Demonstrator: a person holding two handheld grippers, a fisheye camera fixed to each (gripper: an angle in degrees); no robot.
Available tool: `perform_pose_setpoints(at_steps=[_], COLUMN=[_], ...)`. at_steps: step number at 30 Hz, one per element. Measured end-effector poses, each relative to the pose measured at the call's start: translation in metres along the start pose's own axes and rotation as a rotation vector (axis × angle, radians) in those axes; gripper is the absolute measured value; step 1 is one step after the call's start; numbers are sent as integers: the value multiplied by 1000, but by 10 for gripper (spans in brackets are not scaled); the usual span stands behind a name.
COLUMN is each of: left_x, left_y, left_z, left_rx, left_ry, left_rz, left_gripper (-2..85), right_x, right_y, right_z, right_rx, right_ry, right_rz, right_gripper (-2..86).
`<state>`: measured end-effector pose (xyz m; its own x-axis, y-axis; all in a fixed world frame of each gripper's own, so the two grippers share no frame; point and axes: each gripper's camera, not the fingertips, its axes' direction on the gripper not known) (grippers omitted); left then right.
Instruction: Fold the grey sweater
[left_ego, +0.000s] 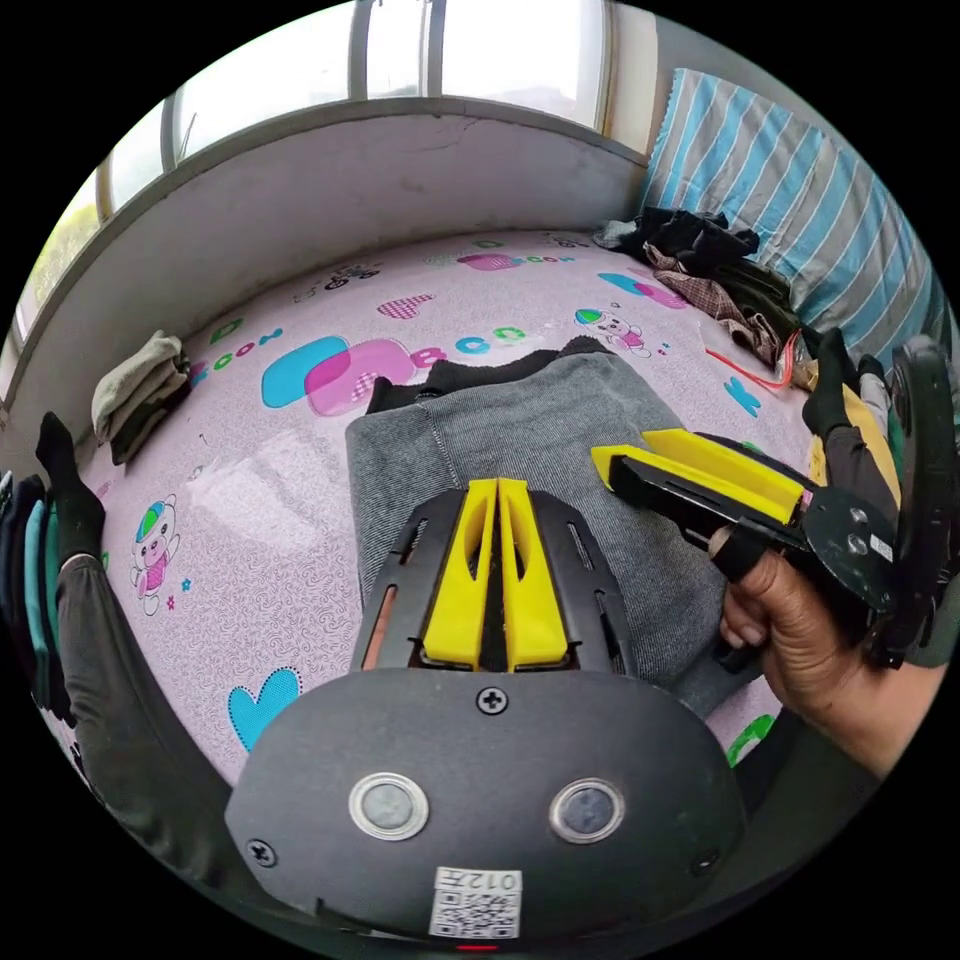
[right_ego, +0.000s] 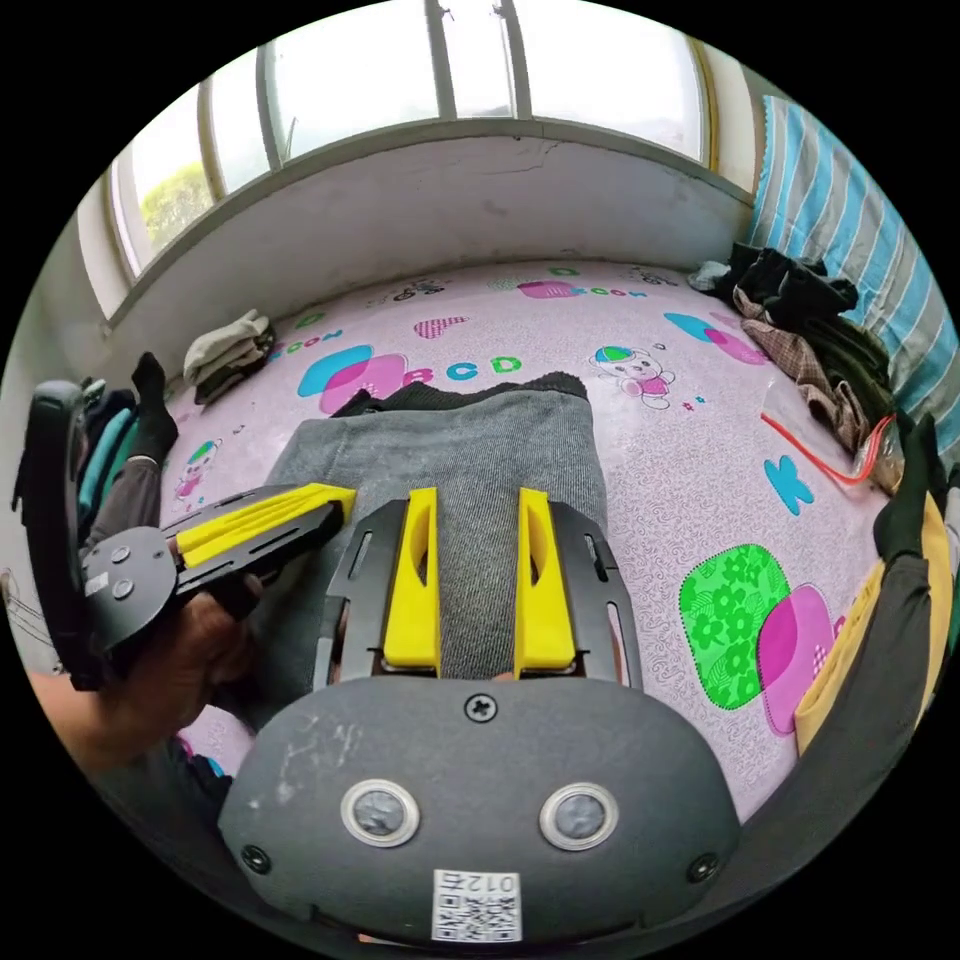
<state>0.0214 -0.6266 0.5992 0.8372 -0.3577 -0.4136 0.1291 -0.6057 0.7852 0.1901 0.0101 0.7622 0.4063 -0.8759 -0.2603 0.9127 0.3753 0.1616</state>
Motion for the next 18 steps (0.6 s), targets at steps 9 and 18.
perform_pose_setpoints(at_steps=[9, 18], left_x=[-20, -15], left_y=[2, 33], left_z=[-51, -36], left_rx=[-56, -69], left_ry=[111, -3], left_rz=[-45, 72], left_gripper=[-1, 0], right_x=[23, -11], right_y=[34, 92], right_z=[-71, -46], right_rx=[-117, -231], right_ry=[-264, -110], right_rz=[-21, -65], right_gripper=[81, 72])
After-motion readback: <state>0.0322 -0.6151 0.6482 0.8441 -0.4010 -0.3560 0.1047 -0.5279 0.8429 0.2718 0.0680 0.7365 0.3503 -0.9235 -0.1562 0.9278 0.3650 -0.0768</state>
